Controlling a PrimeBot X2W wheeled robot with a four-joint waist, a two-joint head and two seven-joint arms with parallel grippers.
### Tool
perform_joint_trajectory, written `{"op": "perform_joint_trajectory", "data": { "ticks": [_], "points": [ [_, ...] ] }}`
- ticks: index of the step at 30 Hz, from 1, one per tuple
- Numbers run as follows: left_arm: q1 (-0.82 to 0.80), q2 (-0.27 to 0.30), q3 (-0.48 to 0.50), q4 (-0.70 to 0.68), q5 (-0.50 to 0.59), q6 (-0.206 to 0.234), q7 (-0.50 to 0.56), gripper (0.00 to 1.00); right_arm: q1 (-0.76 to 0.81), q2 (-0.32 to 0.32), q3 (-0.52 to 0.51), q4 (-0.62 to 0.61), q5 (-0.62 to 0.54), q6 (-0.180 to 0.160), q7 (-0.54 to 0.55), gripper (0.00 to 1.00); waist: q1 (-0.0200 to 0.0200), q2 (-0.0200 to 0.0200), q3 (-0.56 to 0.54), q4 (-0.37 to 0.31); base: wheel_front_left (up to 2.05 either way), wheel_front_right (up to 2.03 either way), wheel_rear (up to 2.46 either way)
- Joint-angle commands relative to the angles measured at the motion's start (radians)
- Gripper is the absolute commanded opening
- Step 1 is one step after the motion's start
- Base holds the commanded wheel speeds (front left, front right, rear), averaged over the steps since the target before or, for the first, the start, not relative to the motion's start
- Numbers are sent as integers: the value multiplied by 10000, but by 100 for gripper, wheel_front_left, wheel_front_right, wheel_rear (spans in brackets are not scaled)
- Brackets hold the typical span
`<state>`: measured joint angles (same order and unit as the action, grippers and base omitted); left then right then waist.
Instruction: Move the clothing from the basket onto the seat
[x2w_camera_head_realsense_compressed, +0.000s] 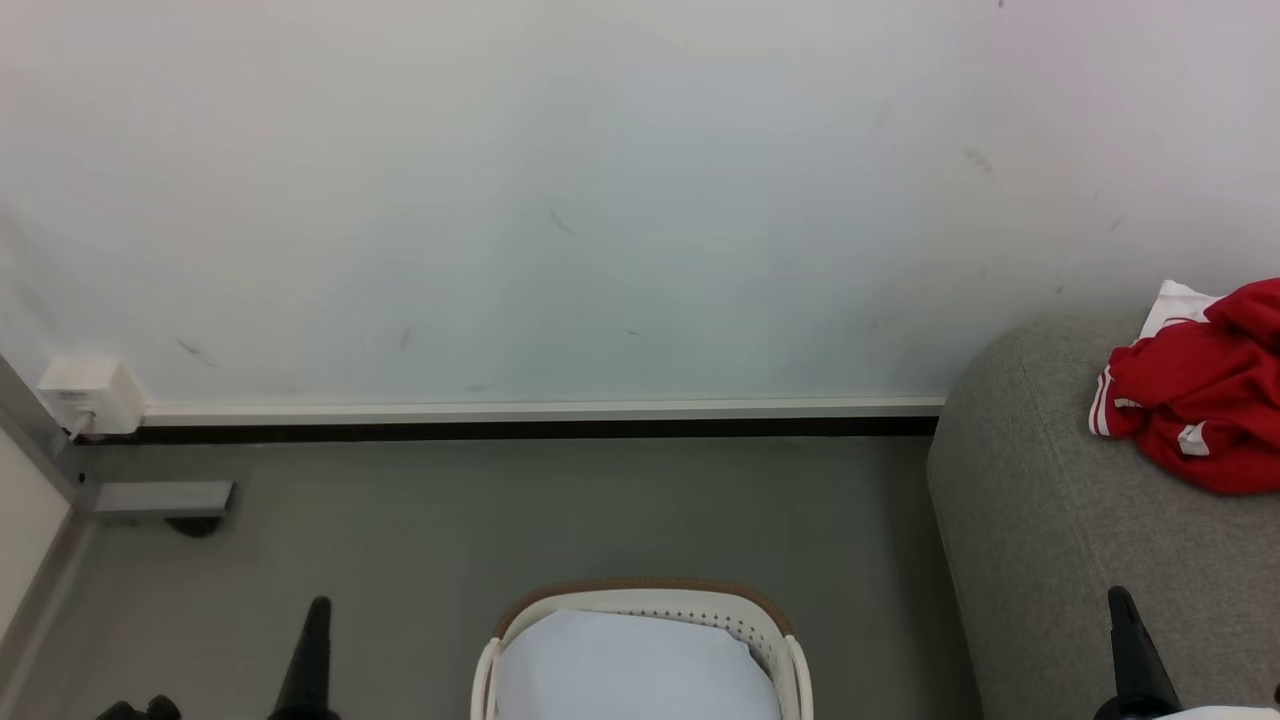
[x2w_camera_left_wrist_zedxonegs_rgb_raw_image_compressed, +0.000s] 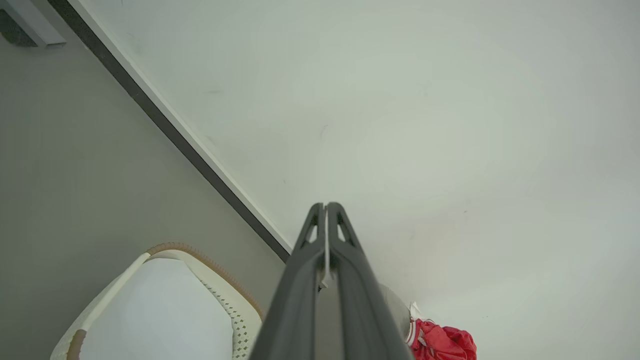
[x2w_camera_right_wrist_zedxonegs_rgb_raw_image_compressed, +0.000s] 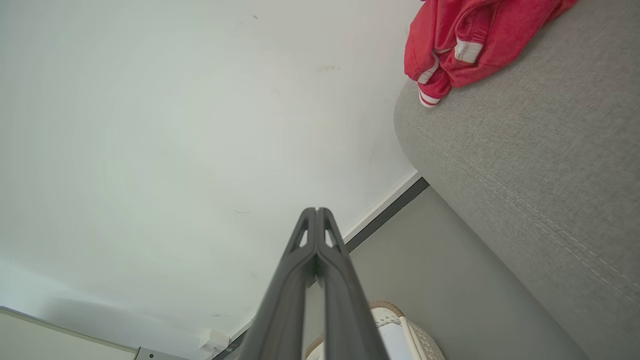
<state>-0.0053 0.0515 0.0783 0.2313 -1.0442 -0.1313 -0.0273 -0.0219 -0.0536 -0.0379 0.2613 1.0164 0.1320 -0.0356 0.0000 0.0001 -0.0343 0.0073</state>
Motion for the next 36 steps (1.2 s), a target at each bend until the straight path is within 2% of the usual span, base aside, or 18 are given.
{"op": "perform_joint_trajectory", "data": {
  "ticks": [1, 36],
  "points": [
    [-251, 57, 45, -46, -348, 4, 40, 0, -266, -50, -56, -106, 299, -12, 46, 0, 0, -1, 5, 0, 0, 0, 0],
    [-780, 23, 262, 64, -3604, 6, 905, 0, -654, -41, -470, -172, 3797, -18, 914, 0, 0, -1, 205, -40, 0, 0, 0]
  ]
}}
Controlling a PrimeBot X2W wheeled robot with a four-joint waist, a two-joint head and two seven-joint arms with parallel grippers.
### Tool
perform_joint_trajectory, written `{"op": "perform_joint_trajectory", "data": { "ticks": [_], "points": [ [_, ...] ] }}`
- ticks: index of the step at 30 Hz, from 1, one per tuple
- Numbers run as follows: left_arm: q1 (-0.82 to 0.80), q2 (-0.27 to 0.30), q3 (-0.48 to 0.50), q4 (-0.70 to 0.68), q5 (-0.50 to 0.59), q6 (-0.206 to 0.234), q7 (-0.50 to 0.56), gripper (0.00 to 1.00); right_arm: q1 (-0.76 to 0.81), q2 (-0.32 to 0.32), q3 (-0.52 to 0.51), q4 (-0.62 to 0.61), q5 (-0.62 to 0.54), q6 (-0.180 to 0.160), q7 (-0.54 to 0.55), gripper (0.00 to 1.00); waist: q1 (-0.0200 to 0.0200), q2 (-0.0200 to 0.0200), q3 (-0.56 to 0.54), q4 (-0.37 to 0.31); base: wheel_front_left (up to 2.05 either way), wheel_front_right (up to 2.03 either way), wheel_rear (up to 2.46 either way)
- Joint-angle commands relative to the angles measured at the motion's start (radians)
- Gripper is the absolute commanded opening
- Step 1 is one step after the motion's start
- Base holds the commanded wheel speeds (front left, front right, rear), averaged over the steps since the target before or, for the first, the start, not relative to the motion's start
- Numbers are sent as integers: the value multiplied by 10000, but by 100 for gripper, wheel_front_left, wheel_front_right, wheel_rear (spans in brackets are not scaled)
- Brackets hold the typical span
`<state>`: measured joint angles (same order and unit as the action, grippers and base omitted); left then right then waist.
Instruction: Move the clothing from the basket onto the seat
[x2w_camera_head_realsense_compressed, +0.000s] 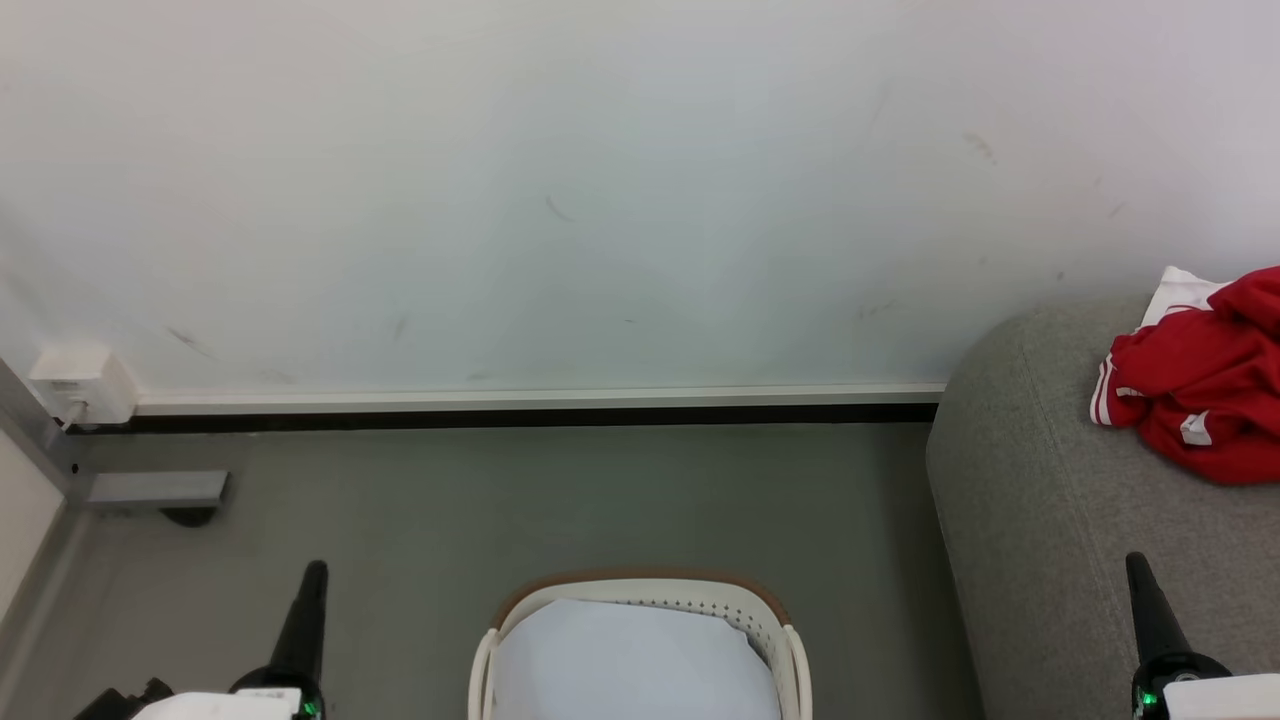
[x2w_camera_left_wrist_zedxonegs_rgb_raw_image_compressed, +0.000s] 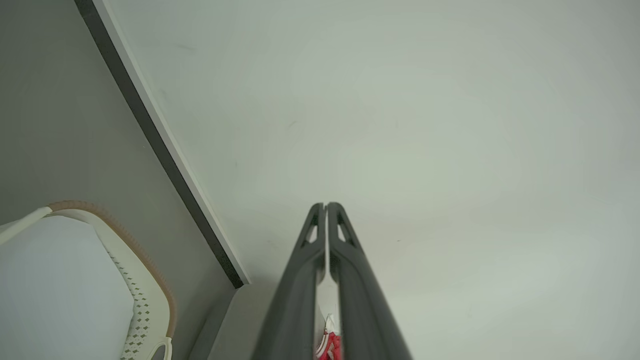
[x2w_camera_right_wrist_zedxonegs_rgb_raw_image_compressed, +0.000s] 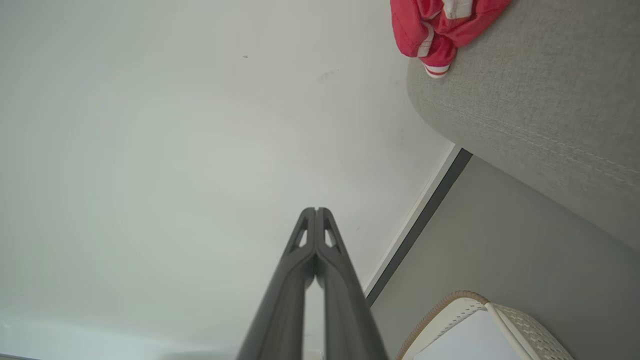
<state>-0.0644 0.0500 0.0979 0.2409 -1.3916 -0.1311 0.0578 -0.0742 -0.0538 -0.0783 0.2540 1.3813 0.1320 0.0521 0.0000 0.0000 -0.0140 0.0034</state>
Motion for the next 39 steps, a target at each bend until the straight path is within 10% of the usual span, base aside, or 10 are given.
{"op": "perform_joint_trajectory", "data": {
  "ticks": [1, 39],
  "points": [
    [-204, 37, 71, -30, -217, 5, 69, 0, -137, -38, -76, -99, 252, -19, 65, 0, 0, 0, 8, -2, 0, 0, 0],
    [-494, 12, 183, 49, -2275, 7, 603, 0, -407, -11, -340, -123, 2358, -24, 611, 0, 0, 0, 171, -34, 0, 0, 0]
  ]
}}
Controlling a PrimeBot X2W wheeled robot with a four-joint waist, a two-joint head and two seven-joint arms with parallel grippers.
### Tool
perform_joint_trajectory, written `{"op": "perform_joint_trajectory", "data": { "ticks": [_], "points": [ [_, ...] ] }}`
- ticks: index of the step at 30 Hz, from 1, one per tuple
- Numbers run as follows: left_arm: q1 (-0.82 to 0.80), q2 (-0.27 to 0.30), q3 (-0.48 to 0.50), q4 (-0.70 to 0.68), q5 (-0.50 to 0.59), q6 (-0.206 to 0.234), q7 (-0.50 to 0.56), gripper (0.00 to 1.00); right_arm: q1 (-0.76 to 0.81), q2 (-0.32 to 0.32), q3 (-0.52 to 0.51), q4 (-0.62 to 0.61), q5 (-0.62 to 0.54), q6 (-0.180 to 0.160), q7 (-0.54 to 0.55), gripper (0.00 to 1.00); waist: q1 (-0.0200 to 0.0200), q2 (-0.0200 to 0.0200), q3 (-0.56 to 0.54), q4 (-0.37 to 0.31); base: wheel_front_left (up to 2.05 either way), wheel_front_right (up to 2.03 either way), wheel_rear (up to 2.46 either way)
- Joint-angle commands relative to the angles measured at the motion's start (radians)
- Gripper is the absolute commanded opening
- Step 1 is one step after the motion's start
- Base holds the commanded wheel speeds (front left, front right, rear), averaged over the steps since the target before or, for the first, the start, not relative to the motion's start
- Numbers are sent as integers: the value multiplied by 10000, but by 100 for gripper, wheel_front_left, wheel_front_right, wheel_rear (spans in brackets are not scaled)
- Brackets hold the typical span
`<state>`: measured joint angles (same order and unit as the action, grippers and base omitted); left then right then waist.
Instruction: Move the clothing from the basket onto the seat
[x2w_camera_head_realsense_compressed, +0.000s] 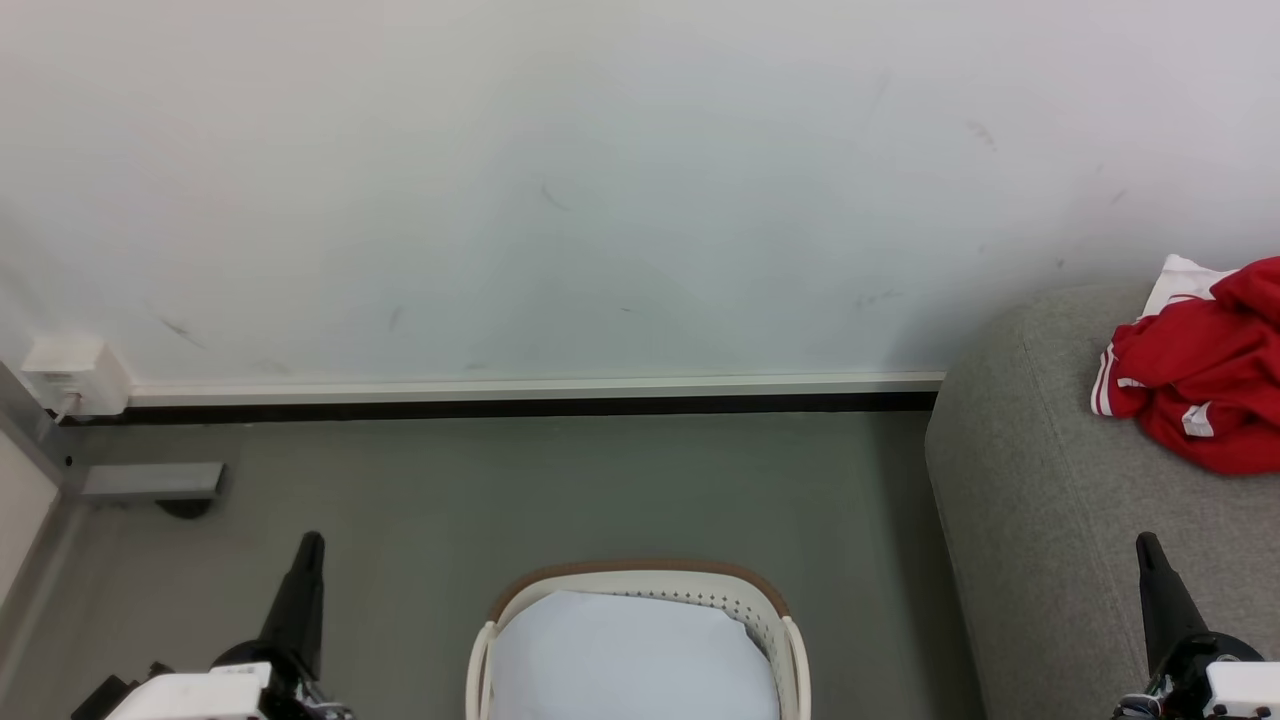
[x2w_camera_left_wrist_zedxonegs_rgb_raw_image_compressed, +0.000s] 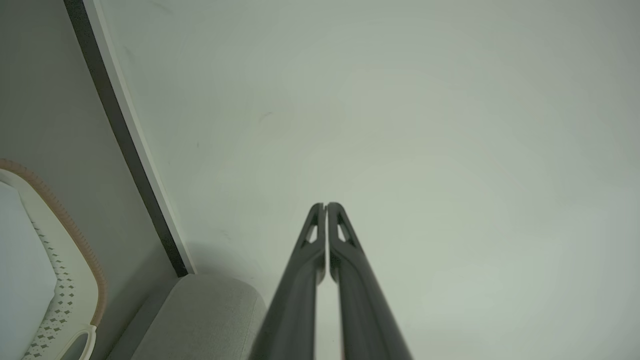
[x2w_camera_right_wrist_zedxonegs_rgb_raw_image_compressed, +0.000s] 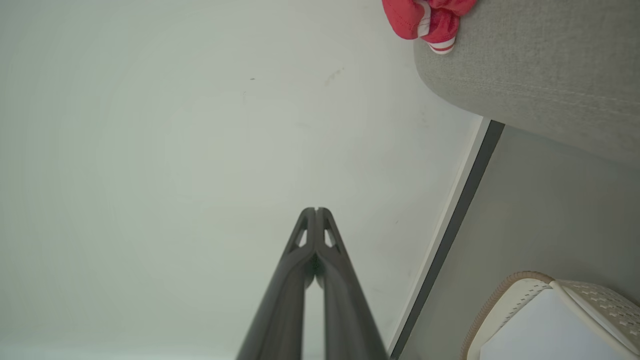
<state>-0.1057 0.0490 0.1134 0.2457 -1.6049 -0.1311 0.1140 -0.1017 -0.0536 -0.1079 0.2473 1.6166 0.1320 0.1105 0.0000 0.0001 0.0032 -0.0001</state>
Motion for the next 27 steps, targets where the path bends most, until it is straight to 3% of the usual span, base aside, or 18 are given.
{"op": "perform_joint_trajectory", "data": {
  "ticks": [1, 27],
  "points": [
    [-80, 22, 27, 1, -143, 7, 41, 0, -132, -12, -44, -56, 4, -24, 26, 0, 0, -1, -1, 1, 0, 0, 0],
    [-80, 23, 25, 0, -144, 7, 39, 0, -134, 7, -65, -55, -23, -24, 33, 0, 0, -1, -1, 1, 0, 0, 0]
  ]
}}
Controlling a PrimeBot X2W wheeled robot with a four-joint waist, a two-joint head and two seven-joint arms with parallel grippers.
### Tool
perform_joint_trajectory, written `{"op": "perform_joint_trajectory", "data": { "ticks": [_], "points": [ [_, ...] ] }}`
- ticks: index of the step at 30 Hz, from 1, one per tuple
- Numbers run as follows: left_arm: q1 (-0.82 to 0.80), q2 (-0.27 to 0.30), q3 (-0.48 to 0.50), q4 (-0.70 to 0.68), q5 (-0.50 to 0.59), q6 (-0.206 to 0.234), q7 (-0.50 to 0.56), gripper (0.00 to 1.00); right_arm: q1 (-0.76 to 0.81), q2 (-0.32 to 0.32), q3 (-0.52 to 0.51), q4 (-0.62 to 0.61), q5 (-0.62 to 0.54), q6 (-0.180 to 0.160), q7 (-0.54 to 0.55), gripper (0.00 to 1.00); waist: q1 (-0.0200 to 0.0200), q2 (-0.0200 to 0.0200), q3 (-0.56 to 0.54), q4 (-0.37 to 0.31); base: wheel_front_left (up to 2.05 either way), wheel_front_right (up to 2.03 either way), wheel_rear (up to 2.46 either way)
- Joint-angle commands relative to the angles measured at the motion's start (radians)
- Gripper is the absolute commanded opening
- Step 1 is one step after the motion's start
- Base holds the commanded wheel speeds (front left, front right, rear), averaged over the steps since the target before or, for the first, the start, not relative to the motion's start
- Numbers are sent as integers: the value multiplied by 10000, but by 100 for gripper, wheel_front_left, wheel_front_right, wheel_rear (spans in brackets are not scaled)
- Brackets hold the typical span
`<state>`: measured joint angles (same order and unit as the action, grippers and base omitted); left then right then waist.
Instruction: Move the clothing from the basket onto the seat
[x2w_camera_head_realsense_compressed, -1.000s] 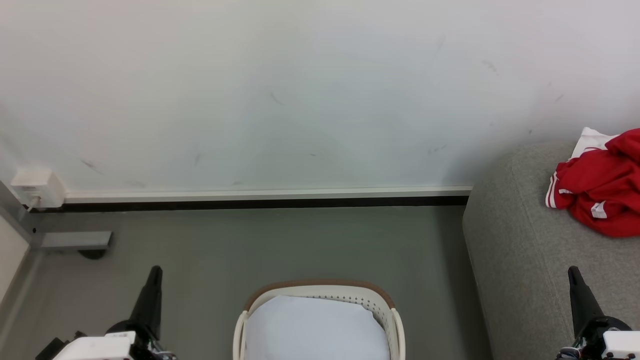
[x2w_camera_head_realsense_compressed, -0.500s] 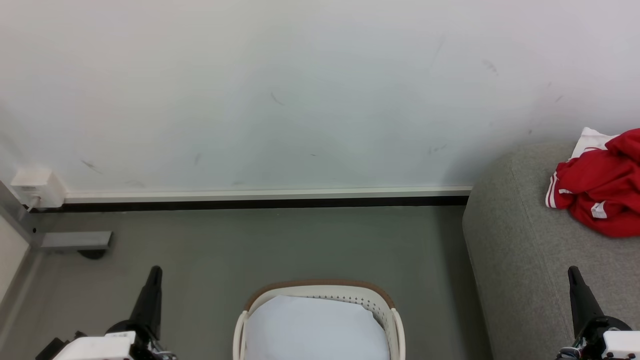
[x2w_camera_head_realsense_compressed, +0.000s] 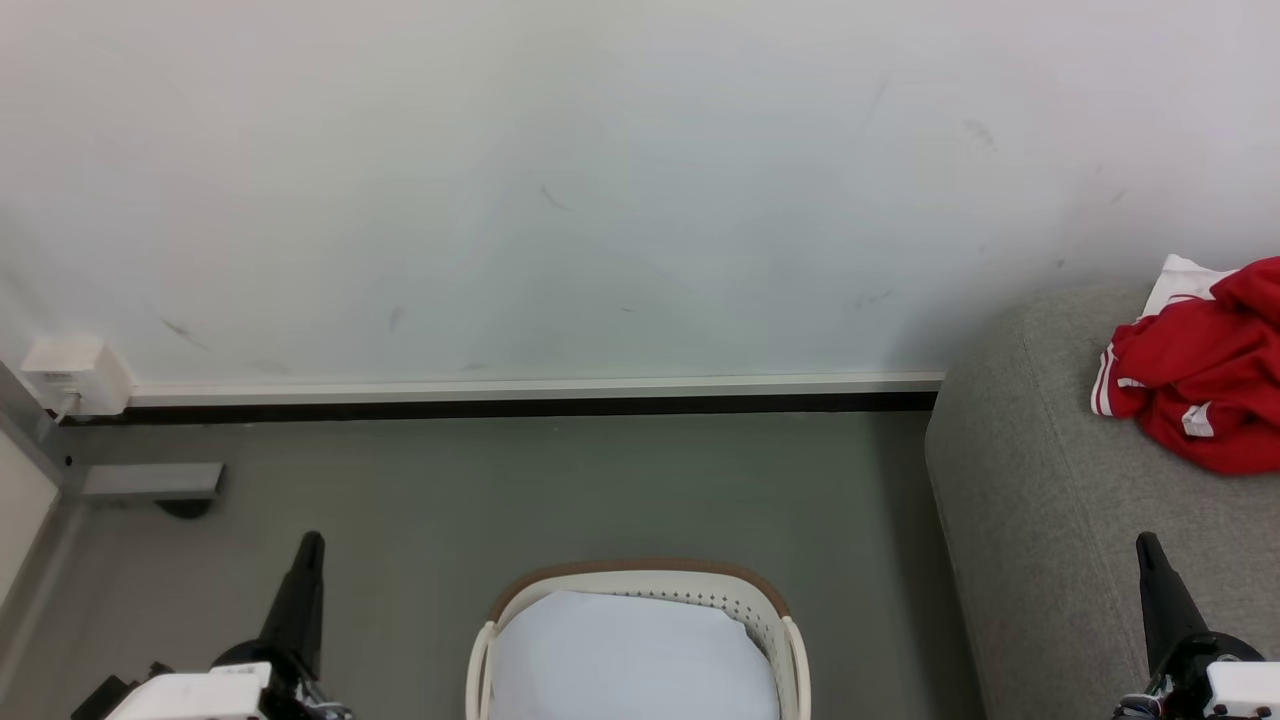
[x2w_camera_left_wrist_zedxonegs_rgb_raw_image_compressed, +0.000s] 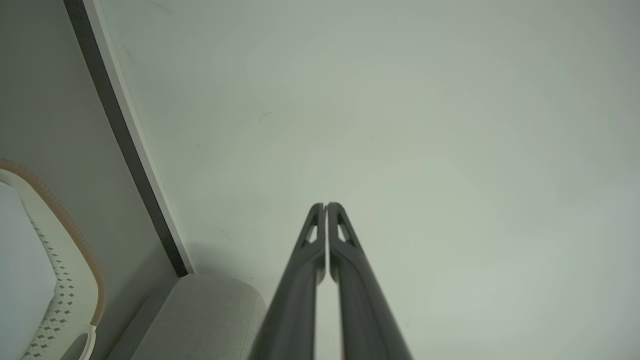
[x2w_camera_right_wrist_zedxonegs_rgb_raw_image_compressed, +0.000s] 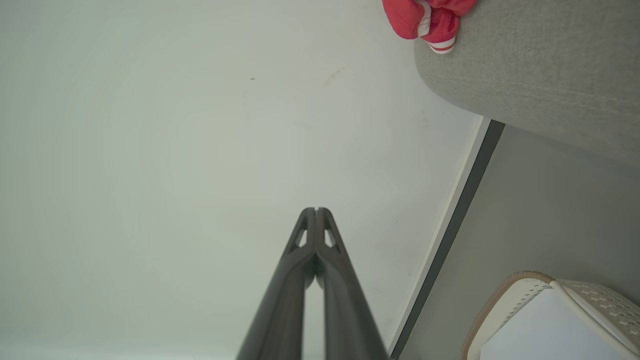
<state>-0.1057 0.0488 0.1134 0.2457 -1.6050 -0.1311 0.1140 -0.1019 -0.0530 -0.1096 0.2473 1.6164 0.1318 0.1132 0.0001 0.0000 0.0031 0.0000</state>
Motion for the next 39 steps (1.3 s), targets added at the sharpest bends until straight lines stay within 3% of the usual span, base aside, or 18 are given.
{"op": "perform_joint_trajectory", "data": {
  "ticks": [1, 39],
  "points": [
    [-80, 25, 25, -1, -142, 7, 39, 0, -132, 2, -49, -55, -22, -22, 7, 0, -1, 0, 0, 0, 0, 0, 0],
    [-79, 25, 22, -2, -144, 7, 37, 0, -135, 16, -64, -54, -46, -21, 30, 0, -1, 0, 0, 0, 0, 0, 0]
  ]
}}
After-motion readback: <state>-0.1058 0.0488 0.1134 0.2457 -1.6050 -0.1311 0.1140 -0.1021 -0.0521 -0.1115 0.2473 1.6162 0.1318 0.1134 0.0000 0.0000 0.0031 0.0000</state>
